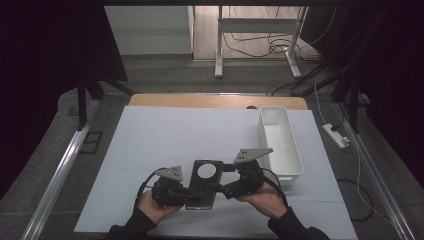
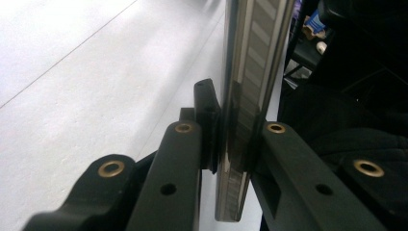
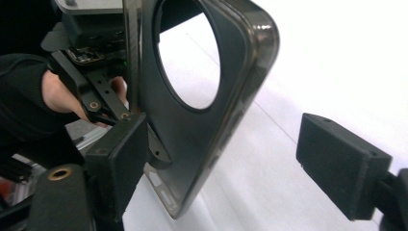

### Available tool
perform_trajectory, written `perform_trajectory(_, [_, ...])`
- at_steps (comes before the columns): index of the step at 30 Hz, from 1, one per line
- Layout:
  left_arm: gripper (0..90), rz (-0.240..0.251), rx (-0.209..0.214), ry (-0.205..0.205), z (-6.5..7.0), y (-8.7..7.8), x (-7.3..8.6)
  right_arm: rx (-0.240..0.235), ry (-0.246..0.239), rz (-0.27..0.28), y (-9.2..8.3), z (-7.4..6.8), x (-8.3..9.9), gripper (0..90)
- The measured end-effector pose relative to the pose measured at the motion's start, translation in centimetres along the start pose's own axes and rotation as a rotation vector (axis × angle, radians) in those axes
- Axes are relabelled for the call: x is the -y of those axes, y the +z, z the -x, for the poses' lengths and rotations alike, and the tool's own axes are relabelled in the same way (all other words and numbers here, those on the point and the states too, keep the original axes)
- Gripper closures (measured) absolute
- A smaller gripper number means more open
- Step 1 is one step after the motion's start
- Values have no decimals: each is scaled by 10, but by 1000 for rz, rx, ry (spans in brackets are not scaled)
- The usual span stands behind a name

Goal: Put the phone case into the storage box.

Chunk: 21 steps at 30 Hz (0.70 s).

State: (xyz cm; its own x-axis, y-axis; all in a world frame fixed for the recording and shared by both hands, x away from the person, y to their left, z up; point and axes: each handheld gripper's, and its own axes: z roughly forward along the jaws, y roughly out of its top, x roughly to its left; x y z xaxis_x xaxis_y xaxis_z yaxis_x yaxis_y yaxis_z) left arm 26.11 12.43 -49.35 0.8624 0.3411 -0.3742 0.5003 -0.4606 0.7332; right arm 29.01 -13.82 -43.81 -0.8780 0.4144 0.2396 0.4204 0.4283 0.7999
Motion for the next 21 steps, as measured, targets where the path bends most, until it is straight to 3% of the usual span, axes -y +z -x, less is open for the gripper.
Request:
perform_trajectory(7, [843,-4,-67,2,1,-2,-1,29,11,-19,-4,1,-2,118])
perform_trajectory(12, [842,-1,-113,-17,1,-3,-1,106,9,-27,-5,2,-2,8])
perform_trajectory(15, [842,-5,-141,-23,1,-3,-1,157,10,-22,-7,4,-2,0])
perform_trajectory(21, [842,-14,-184,-42,1,-3,-1,182,23,-23,-9,7,-1,0])
